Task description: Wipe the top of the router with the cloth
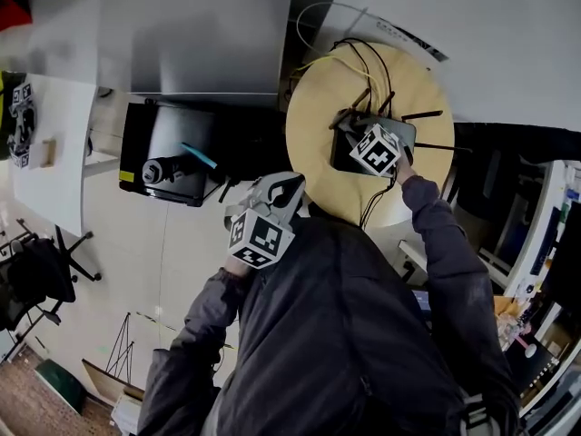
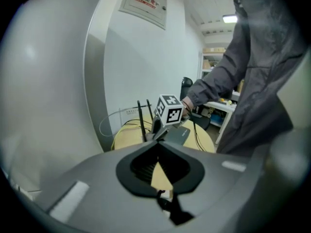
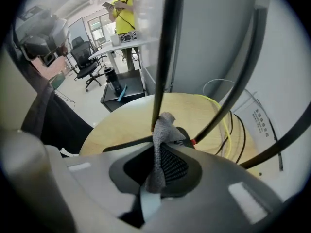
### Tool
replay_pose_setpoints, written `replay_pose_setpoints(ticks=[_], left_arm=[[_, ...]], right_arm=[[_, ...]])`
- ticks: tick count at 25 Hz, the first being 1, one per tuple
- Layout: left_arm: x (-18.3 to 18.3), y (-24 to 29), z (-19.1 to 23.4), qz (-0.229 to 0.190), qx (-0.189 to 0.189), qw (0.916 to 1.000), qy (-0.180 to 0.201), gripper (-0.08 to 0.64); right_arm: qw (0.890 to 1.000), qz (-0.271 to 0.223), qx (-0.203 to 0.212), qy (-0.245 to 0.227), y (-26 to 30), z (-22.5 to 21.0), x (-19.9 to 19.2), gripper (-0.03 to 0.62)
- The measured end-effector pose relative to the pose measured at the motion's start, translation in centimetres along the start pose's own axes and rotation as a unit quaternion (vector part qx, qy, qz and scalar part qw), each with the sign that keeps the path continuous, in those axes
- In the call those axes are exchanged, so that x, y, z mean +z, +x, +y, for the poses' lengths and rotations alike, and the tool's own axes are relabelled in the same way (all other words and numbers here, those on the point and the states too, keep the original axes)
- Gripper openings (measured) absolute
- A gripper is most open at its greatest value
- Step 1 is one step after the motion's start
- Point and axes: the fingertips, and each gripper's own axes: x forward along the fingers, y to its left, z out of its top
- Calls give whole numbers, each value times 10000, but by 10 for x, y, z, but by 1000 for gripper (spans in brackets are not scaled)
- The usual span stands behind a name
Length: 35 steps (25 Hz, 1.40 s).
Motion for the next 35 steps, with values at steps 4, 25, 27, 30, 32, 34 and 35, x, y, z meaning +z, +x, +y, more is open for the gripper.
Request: replay_pose_setpoints(ticks=[4,25,27,30,32,34,35], left_arm=[[1,3,-5,-24,-37,10000,0,0],[-2,4,-10,85,118,9999,-56,0],[-4,1,-11,129,170,9997,-72,0],[-7,-4,-11,173,247,9995,-87,0],[-8,-6,-12,193,273,9994,-109,0],[-10,-7,-13,206,273,9993,-142,0],[-11,-7,-14,210,263,9993,-153,0]], right_arm=[[9994,49,320,-152,-4,40,-15,32],[9981,-254,-99,555,-26,-27,-36,31],[9984,-100,-217,512,-18,-45,-44,31],[9988,113,-224,432,-7,-50,-53,31],[9989,141,-165,414,-3,-43,-54,31],[9992,130,-97,378,-4,-34,-53,31],[9993,127,-56,351,-5,-28,-53,31]])
